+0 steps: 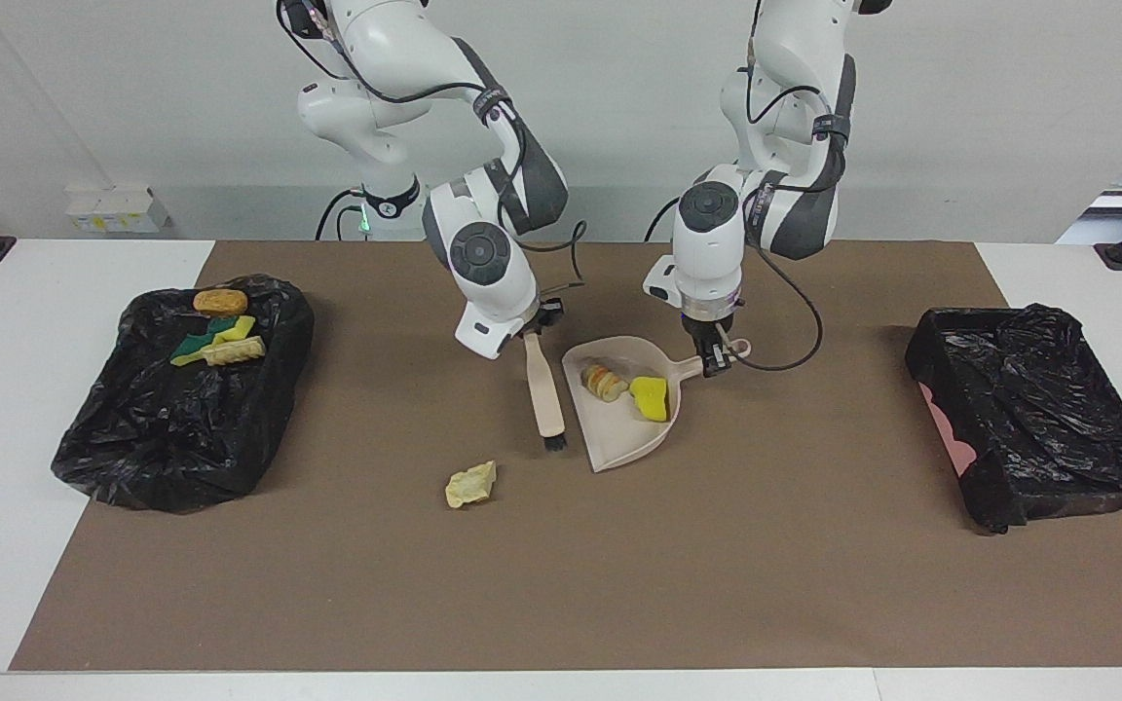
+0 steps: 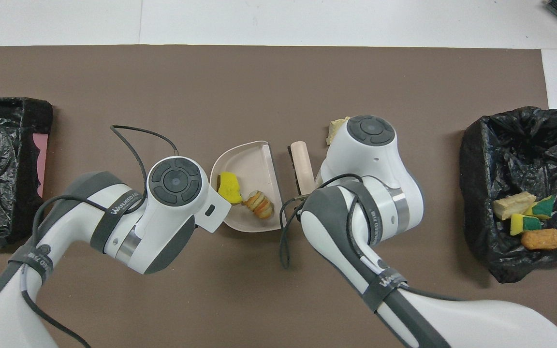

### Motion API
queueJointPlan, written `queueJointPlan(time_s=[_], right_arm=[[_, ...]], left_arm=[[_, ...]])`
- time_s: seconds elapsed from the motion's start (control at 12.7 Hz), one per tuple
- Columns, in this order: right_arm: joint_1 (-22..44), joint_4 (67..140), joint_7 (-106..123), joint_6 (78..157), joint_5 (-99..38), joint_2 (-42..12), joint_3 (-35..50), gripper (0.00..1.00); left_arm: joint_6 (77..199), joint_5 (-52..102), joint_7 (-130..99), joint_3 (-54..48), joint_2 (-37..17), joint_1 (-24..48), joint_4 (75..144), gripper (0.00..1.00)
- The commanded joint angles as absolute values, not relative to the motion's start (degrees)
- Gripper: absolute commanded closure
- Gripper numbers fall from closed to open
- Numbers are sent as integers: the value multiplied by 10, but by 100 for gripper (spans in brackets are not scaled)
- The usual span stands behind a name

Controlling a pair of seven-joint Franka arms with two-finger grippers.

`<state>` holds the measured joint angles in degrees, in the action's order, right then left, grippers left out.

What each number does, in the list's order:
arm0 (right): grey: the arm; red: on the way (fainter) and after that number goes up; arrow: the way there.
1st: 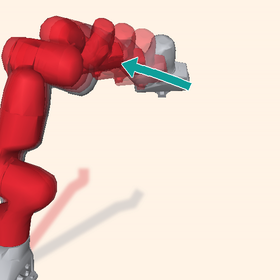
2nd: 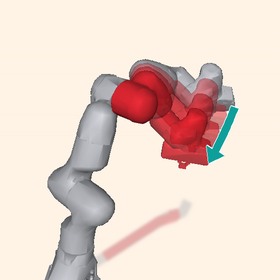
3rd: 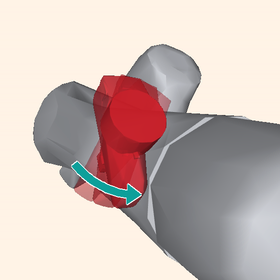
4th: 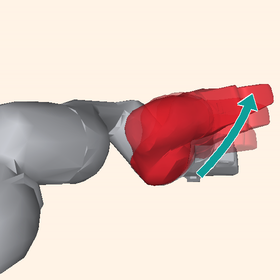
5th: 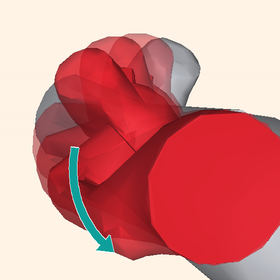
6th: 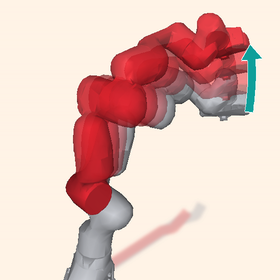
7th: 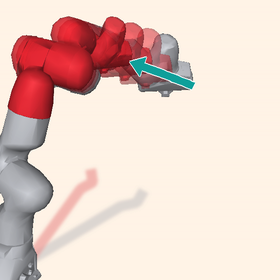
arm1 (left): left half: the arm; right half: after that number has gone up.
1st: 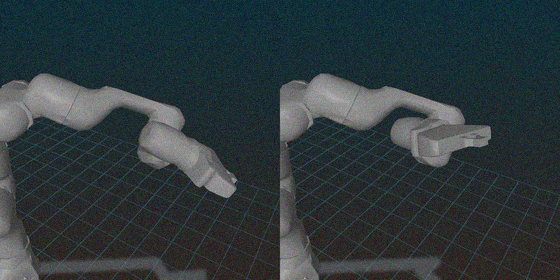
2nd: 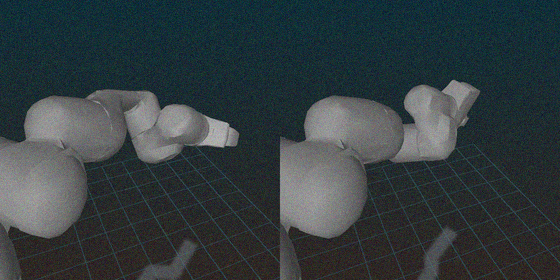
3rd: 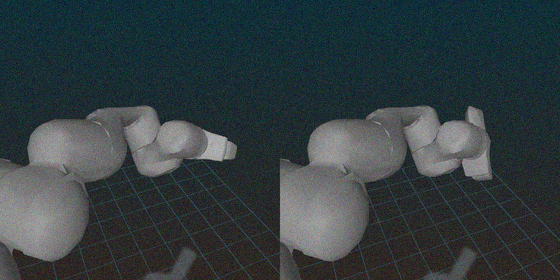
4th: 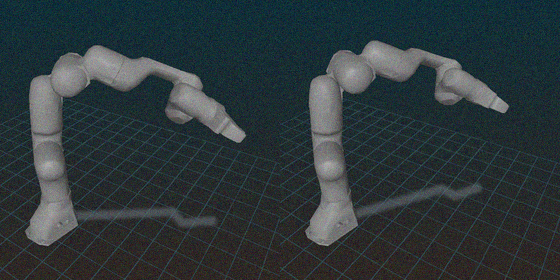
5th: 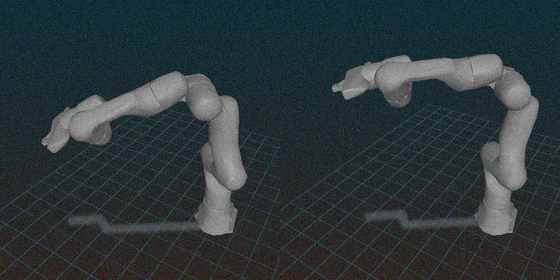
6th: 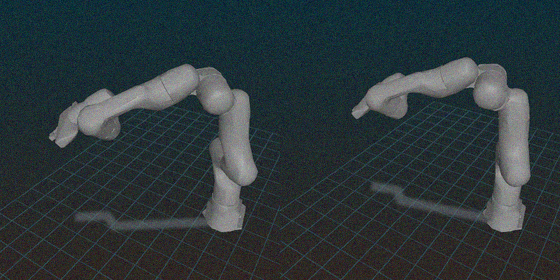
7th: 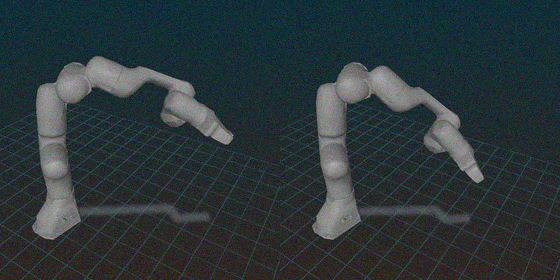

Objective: Sweep and dump trash in bin
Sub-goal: 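Sweep the tan chunk into the dustpan with the right gripper, then move the brush in the right gripper out to the last tan piece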

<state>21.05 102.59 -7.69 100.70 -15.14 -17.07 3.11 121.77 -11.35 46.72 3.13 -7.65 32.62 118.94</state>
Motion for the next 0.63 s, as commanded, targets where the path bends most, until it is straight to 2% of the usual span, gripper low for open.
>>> queueJointPlan(time_s=[0.0, 0.16, 0.55], right_arm=[[158, 973, -40, 950, -116, -180, 33, 100], [148, 952, -38, 924, -25, -182, 34, 100], [134, 948, -18, 958, 144, -214, 35, 100]], left_arm=[[1223, -125, 463, 34, -60, 321, 1213, 100], [1236, -121, 432, 33, -62, 306, 1213, 100], [1249, -120, 384, 33, -66, 303, 1211, 100]])
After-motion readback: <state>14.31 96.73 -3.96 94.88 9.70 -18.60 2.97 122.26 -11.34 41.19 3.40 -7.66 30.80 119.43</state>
